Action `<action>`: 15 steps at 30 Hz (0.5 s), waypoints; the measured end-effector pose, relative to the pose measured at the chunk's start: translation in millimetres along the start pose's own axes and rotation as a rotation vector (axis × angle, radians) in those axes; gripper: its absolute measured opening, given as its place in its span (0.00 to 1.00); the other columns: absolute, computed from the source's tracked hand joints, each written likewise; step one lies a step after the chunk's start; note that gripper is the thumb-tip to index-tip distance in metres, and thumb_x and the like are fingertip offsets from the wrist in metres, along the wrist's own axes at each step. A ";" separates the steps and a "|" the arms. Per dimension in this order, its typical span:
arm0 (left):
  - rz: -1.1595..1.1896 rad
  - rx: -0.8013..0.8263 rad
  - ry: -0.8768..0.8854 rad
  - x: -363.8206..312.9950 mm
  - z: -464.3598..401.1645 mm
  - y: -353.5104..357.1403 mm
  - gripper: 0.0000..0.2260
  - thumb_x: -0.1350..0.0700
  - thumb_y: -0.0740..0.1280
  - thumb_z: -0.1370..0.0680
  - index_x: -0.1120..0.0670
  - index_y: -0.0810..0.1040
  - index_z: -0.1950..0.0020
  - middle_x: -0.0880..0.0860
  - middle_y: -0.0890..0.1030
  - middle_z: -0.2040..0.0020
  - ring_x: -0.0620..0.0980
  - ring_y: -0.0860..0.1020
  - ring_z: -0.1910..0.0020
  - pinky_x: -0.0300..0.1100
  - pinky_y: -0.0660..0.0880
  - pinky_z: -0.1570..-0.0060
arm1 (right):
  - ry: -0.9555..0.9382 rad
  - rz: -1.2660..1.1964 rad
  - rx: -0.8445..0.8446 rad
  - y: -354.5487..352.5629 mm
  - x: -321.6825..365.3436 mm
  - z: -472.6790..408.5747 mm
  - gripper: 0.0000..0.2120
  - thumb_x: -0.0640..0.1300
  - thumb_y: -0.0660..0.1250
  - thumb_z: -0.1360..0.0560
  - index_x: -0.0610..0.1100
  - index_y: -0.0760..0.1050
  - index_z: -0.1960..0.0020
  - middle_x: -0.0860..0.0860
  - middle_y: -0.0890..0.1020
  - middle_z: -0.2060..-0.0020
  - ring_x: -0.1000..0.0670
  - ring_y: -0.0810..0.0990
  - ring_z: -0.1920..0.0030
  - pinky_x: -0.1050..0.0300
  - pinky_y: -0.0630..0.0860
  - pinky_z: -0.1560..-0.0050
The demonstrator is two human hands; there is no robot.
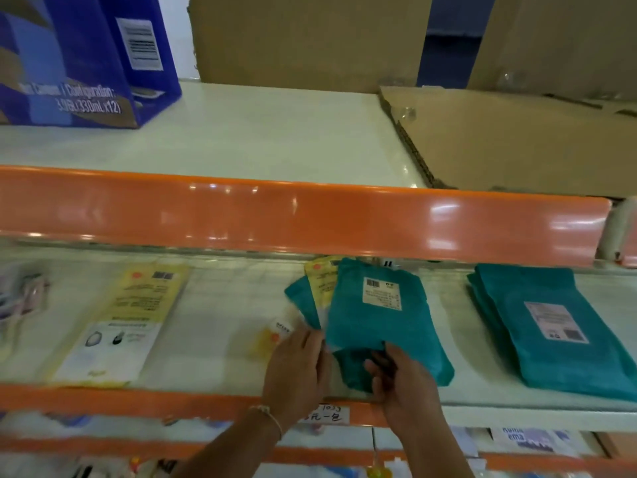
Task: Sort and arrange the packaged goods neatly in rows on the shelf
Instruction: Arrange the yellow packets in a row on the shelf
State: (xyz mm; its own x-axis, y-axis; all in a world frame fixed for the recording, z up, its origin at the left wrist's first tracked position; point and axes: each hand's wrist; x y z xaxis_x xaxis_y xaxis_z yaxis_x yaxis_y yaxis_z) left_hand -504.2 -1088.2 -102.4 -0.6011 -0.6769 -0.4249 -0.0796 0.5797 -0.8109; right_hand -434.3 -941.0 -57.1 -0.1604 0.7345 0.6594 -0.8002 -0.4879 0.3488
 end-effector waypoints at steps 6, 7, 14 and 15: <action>0.260 -0.002 -0.033 9.4 0.6 -1.8 0.12 0.48 0.52 0.19 0.47 0.72 0.57 0.43 0.72 0.62 0.41 0.69 0.63 0.35 0.65 0.62 | -0.149 -0.136 -0.001 4.3 -13.3 5.6 0.11 0.28 0.59 0.31 0.43 0.66 0.63 0.47 0.68 0.69 0.51 0.69 0.67 0.56 0.70 0.66; 0.308 -0.027 -0.052 10.8 0.6 -2.2 0.13 0.48 0.51 0.19 0.45 0.70 0.60 0.41 0.71 0.64 0.41 0.69 0.64 0.34 0.63 0.62 | -0.165 -0.168 -0.009 3.7 -15.5 7.1 0.13 0.26 0.57 0.33 0.44 0.63 0.64 0.48 0.65 0.70 0.52 0.66 0.68 0.56 0.66 0.67; 0.422 -0.097 -0.048 17.5 -2.5 -1.8 0.21 0.45 0.50 0.18 0.48 0.69 0.67 0.43 0.69 0.71 0.39 0.70 0.68 0.30 0.62 0.64 | -0.184 -0.145 -0.120 -3.0 -18.9 7.0 0.17 0.27 0.51 0.46 0.48 0.53 0.68 0.51 0.57 0.75 0.53 0.58 0.74 0.59 0.55 0.74; 0.441 -0.092 -0.060 17.6 -3.3 -2.2 0.21 0.45 0.50 0.18 0.48 0.69 0.68 0.44 0.70 0.71 0.40 0.70 0.69 0.31 0.62 0.64 | -0.190 -0.123 -0.129 -2.8 -19.5 8.0 0.18 0.25 0.50 0.44 0.48 0.53 0.68 0.52 0.57 0.77 0.54 0.58 0.76 0.60 0.56 0.77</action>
State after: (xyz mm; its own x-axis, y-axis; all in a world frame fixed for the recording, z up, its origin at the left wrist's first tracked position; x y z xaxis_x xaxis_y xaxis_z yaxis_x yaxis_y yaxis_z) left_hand -517.2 -1099.8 -106.8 -0.5469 -0.3796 -0.7462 0.1014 0.8547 -0.5092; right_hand -424.3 -957.7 -65.6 0.0439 0.6769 0.7348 -0.8759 -0.3276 0.3541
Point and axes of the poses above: each hand's wrist, its own z-axis away from the middle knuckle, its own y-axis out of the palm, x = y × z
